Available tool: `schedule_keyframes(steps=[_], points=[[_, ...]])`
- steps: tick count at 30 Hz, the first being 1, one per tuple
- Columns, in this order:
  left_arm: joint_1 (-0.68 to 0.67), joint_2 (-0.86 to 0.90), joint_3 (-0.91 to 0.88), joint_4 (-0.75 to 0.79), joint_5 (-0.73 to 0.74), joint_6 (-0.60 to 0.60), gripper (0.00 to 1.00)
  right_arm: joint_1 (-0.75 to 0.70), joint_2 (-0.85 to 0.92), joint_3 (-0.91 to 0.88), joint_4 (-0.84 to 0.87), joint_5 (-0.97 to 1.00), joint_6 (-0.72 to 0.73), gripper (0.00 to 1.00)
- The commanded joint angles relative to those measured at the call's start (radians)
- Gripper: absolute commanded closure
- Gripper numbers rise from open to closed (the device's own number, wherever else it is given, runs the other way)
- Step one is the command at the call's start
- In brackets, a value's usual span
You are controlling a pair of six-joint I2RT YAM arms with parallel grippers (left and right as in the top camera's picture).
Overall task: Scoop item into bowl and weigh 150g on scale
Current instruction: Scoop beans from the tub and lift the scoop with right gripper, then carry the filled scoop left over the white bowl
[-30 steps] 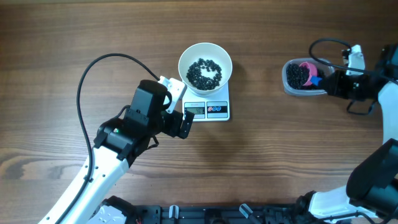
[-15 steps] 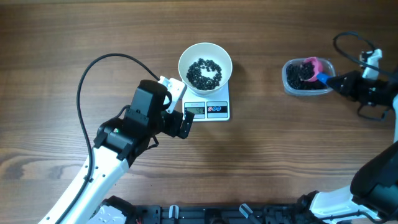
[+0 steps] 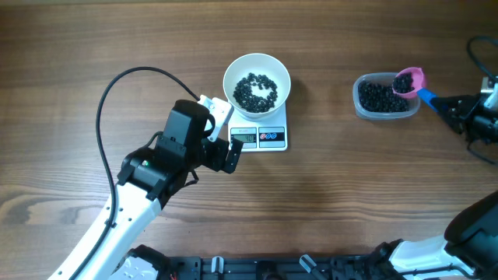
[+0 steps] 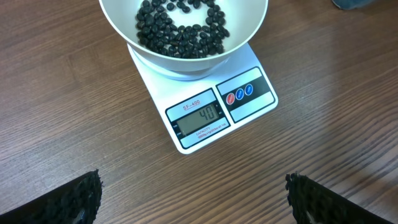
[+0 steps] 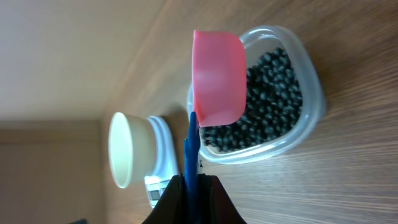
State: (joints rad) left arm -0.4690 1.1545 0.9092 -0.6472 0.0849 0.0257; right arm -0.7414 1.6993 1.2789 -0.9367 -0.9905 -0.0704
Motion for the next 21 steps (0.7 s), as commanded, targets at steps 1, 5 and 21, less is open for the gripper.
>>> schedule_keyframes(steps=[1, 5, 21], points=[[0.001, -0.010, 0.001, 0.000, 0.015, 0.019, 0.00, -0.012, 0.012, 0.002, -0.001, -0.175, 0.026, 0.96], [0.001, -0.010, 0.001, 0.000, 0.015, 0.019, 0.00, -0.012, 0.012, 0.002, 0.000, -0.258, 0.032, 0.96], [0.001, -0.010, 0.001, 0.000, 0.015, 0.019, 0.00, 0.204, 0.012, 0.002, -0.053, -0.440, 0.101, 0.96]])
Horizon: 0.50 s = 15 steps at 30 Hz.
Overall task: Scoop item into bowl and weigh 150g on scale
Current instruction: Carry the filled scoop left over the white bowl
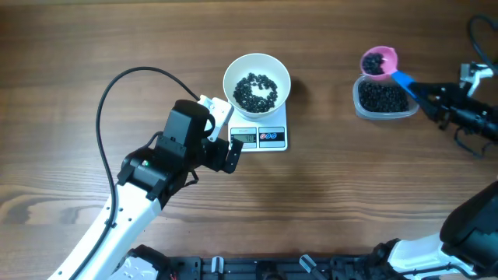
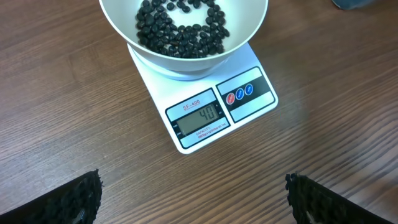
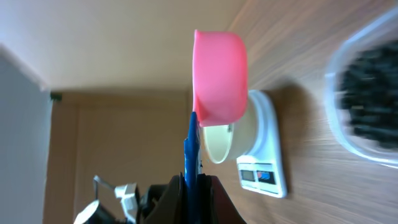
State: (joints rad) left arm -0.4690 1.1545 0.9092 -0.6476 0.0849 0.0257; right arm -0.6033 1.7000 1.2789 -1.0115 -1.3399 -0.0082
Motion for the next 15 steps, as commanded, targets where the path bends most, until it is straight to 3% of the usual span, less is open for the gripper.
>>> schedule_keyframes(steps=[1, 10, 15], points=[[0.001, -0.010, 0.001, 0.001, 0.015, 0.019, 0.00, 0.089, 0.011, 0.002, 0.031, -0.091, 0.046, 0.96], [0.001, -0.010, 0.001, 0.000, 0.015, 0.019, 0.00, 0.356, 0.011, 0.002, 0.297, -0.089, 0.220, 0.96], [0.001, -0.010, 0.001, 0.001, 0.015, 0.019, 0.00, 0.473, 0.011, 0.002, 0.412, 0.034, 0.311, 0.96]])
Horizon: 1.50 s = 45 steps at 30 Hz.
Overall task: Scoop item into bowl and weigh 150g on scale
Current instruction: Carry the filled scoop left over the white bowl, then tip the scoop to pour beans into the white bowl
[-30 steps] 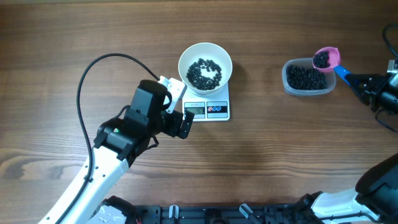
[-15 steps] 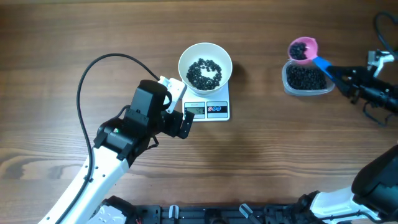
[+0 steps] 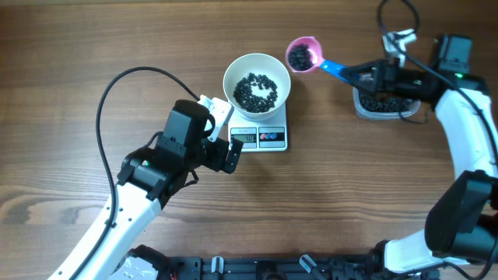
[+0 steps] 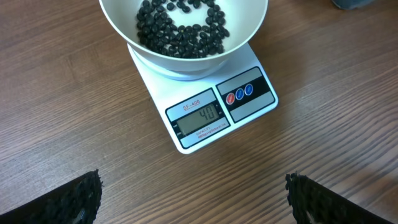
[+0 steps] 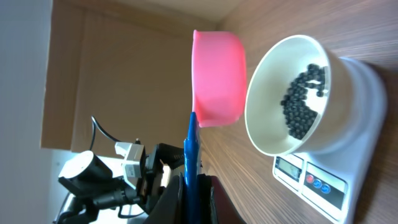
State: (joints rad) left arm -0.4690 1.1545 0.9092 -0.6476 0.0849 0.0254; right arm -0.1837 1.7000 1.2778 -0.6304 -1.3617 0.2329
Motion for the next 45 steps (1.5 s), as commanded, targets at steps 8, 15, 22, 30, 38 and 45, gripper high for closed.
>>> schedule_keyframes(steps=[8, 15, 22, 30, 38, 45], points=[[0.001, -0.010, 0.001, 0.001, 0.015, 0.020, 0.00, 0.179, 0.011, 0.003, 0.132, 0.190, 0.084, 0.96], [0.001, -0.010, 0.001, 0.000, 0.015, 0.020, 0.00, 0.235, 0.011, 0.003, 0.222, 0.248, 0.084, 0.96], [0.001, -0.010, 0.001, 0.000, 0.015, 0.020, 0.00, 0.248, 0.011, 0.003, 0.261, 0.345, 0.076, 0.96], [0.001, -0.010, 0.001, 0.001, 0.015, 0.020, 0.00, 0.248, 0.011, 0.003, 0.264, 0.380, -0.079, 0.96], [0.001, -0.010, 0.001, 0.001, 0.015, 0.020, 0.00, 0.248, 0.011, 0.003, 0.316, 0.509, -0.089, 0.96], [0.001, -0.010, 0.001, 0.001, 0.015, 0.020, 0.00, 0.272, 0.011, 0.003, 0.248, 0.515, -0.379, 0.96]])
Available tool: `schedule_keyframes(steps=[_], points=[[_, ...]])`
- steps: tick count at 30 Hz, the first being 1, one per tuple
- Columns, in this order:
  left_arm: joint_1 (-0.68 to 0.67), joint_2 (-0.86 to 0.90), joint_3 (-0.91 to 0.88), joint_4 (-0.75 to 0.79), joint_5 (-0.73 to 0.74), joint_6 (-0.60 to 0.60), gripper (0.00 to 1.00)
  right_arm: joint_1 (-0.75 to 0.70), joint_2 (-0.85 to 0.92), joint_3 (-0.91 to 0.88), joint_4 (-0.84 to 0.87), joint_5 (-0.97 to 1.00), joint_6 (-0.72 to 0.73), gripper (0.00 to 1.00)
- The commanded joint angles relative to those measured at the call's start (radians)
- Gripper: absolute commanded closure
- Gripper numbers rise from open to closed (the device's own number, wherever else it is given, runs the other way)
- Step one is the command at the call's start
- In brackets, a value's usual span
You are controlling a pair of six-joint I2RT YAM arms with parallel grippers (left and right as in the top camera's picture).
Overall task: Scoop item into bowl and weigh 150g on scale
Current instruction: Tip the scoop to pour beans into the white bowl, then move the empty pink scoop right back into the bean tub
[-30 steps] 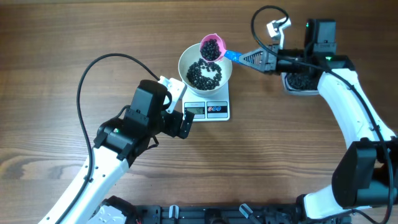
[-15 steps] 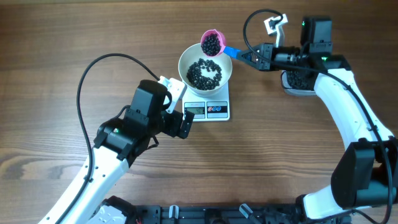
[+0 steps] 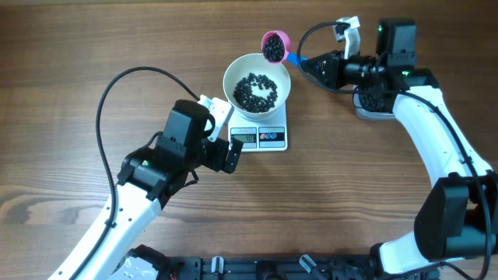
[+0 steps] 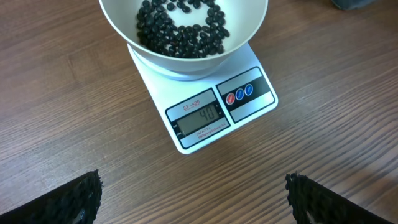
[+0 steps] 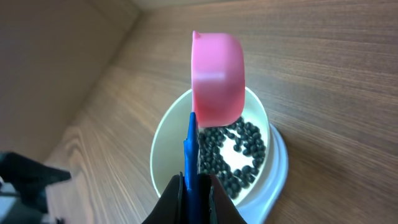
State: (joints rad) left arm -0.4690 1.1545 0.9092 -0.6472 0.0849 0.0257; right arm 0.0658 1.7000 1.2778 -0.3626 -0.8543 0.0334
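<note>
A white bowl (image 3: 257, 82) holding black beans stands on a white scale (image 3: 259, 137) whose display (image 4: 200, 116) reads 40. A pink scoop (image 3: 274, 47) with a blue handle carries beans and hangs at the bowl's far right rim. My right gripper (image 5: 193, 180) is shut on the scoop's blue handle (image 5: 190, 149). The pink cup (image 5: 217, 78) hovers over the bowl (image 5: 168, 143). My left gripper (image 4: 193, 199) stands open over bare table just in front of the scale, holding nothing.
A clear tub (image 3: 373, 107) of beans sits at the right, mostly hidden under my right arm. My left arm's black cable (image 3: 117, 93) loops over the left of the table. A black rail (image 3: 257, 268) runs along the front edge.
My right gripper has moved the loaded scoop left, from just right of the bowl to over the bowl's far right rim. The left arm and the display reading 40 are unchanged.
The scoop first sat filled at the bean tub on the far right. Then it was held above the tub's left edge, then near the bowl's right side, and now over the bowl's rim. The left gripper stayed open before the scale throughout, the display at 40.
</note>
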Motion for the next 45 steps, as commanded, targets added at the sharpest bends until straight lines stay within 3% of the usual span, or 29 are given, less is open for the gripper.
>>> schedule_keyframes(steps=[1, 7, 13, 20, 32, 42, 45], points=[[0.001, -0.010, 0.001, 0.000, 0.015, 0.019, 0.00, 0.032, 0.011, 0.003, -0.029, 0.029, -0.210, 0.96], [0.001, -0.010, 0.001, 0.000, 0.015, 0.019, 0.00, 0.106, 0.011, 0.003, -0.086, 0.170, -0.299, 0.96], [0.001, -0.010, 0.001, 0.000, 0.015, 0.019, 0.00, 0.179, 0.011, 0.003, -0.094, 0.462, -0.326, 0.96], [0.001, -0.010, 0.001, 0.000, 0.015, 0.019, 0.00, 0.212, 0.011, 0.003, -0.083, 0.471, -0.380, 0.96], [0.001, -0.010, 0.001, 0.000, 0.015, 0.019, 0.00, 0.288, -0.054, 0.005, -0.050, 0.699, -0.476, 0.96], [0.001, -0.010, 0.001, 0.000, 0.015, 0.019, 0.00, 0.349, -0.084, 0.005, -0.073, 0.675, -0.478, 0.96], [0.001, -0.010, 0.001, 0.000, 0.015, 0.019, 0.00, 0.356, -0.103, 0.005, -0.063, 0.675, -0.395, 0.96]])
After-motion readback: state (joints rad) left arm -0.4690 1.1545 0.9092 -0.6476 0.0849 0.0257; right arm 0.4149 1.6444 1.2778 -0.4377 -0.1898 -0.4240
